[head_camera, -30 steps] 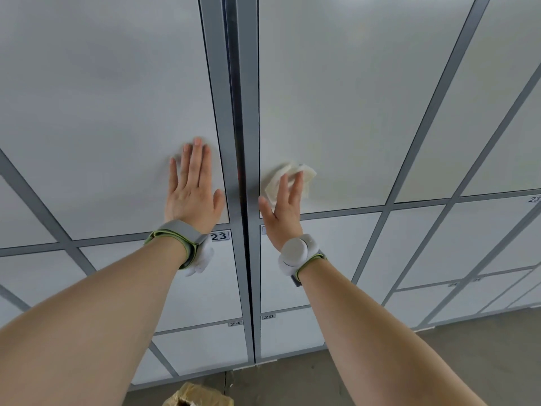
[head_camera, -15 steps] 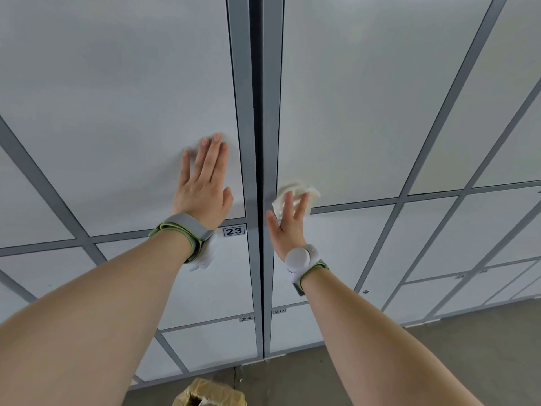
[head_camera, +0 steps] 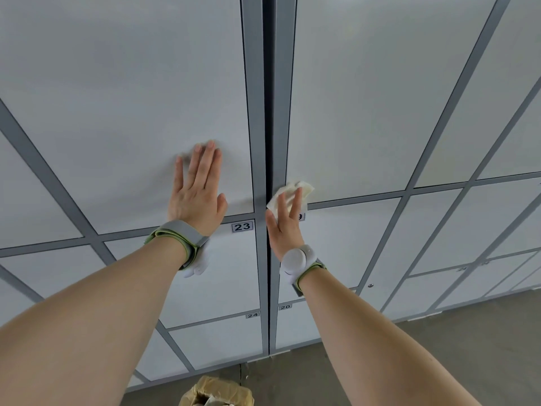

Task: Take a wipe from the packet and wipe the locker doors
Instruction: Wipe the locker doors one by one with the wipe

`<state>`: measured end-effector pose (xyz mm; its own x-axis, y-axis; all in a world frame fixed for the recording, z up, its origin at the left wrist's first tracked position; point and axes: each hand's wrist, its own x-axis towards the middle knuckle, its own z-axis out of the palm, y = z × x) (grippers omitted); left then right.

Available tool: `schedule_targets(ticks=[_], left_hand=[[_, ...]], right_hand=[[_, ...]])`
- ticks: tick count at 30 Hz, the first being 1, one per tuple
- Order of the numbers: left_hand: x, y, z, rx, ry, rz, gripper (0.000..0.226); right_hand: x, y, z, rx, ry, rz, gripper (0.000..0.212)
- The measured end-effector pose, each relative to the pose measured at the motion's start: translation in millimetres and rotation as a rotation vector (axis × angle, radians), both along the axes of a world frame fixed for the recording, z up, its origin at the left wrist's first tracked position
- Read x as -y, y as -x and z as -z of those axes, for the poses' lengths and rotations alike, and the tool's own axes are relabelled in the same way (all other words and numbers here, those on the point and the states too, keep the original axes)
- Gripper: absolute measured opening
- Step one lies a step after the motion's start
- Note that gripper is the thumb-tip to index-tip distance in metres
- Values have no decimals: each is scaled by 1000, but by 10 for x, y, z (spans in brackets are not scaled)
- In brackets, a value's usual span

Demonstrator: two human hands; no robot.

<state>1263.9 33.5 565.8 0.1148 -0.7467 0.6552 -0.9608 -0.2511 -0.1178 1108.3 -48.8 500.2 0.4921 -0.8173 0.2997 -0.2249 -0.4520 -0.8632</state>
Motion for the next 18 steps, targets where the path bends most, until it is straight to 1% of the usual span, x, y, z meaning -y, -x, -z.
schedule_targets(ticks=[3,4,7,9,12,14,18], left_hand=[[-68,-64,61,-26,-9,-10,77],[-75,-62,62,-28,-10,-9,77],[-87,-82,75,-36,-29,5,75],[-102,-97,82,-47,-32,11,74],[-144,-121,163,-83,-45,19,74],[-198,-130,267,-125,-49,22,75],[-429,-152,590,-254,-48,8,73]], right_hand=[[-57,-150,-206,49,186,-13,68],[-43,-174,-226,57,220,-16,72],[-1,-185,-57,4,238,40,73],[-33,-148,124,-38,168,47,70],[-136,-69,299,-72,-46,30,66],[-172,-37,373,-126,-105,56,61],[-293,-48,553,-240,-186,58,36]])
